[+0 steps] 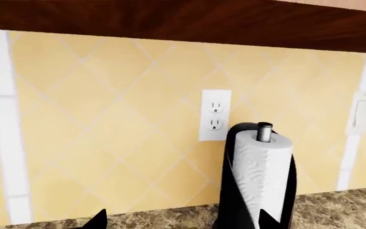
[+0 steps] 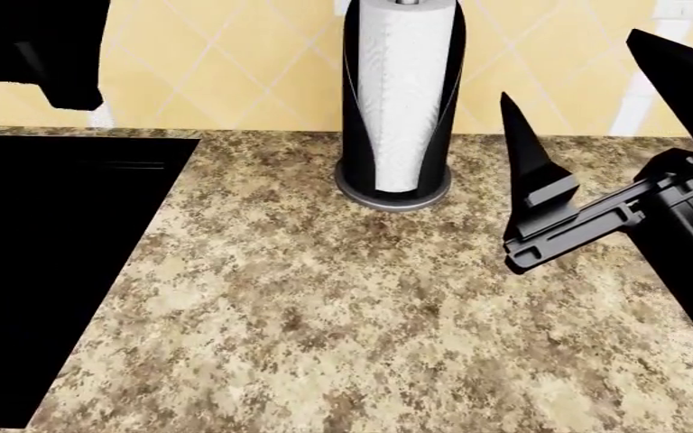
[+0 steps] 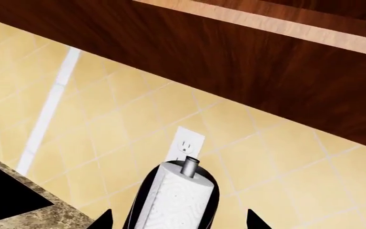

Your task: Pick the lemon, kiwi from the counter and place them in the cabinet. Then close the cabinet.

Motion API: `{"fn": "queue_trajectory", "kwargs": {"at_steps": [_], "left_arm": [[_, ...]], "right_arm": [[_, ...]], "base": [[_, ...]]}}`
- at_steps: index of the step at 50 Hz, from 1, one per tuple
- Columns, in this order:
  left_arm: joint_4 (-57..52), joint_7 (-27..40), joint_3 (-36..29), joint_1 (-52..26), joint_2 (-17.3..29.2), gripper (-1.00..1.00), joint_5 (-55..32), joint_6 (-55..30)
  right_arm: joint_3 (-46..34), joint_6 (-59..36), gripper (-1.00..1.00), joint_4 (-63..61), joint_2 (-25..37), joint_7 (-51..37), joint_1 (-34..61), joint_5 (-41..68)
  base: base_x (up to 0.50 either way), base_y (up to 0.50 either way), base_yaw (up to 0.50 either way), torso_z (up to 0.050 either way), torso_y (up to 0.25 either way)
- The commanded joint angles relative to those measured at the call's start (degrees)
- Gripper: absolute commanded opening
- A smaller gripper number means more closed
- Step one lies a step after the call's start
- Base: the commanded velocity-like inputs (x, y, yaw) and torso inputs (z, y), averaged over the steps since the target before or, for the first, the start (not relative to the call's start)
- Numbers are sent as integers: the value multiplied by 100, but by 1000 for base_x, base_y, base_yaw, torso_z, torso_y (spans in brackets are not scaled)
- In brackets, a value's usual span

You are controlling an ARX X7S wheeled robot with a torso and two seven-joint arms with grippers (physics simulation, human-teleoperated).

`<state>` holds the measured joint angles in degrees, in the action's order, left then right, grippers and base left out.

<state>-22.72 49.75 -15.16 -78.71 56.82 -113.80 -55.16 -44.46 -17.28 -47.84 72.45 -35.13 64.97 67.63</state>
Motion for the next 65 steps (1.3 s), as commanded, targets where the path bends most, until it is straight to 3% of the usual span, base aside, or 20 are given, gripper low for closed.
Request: {"fn": "queue_trajectory", "kwargs": {"at_steps": [1, 12, 36, 55, 65], "left_arm": [[107, 795, 398, 440, 278, 100, -636, 798], [280, 1394, 633, 483, 418, 100, -793, 1325], [478, 1799, 865, -573, 419, 100, -348, 1695], [894, 1490, 765, -1842, 137, 100, 159, 1671], [1246, 1057, 400, -2647, -173, 100, 463, 1344]], "right_arm": [[58, 1, 100, -26, 58, -21, 31, 68], [112, -28, 100, -42, 72, -27, 93, 129], [180, -27, 100, -34, 78, -25, 120, 144], [213, -70, 100, -33, 42, -7, 155, 156], [225, -107, 100, -37, 13, -14, 177, 172]], "base": [[0, 0, 0, 0, 0], [0, 0, 0, 0, 0], [0, 0, 0, 0, 0], [0, 0, 0, 0, 0], [0, 0, 0, 1, 0]]}}
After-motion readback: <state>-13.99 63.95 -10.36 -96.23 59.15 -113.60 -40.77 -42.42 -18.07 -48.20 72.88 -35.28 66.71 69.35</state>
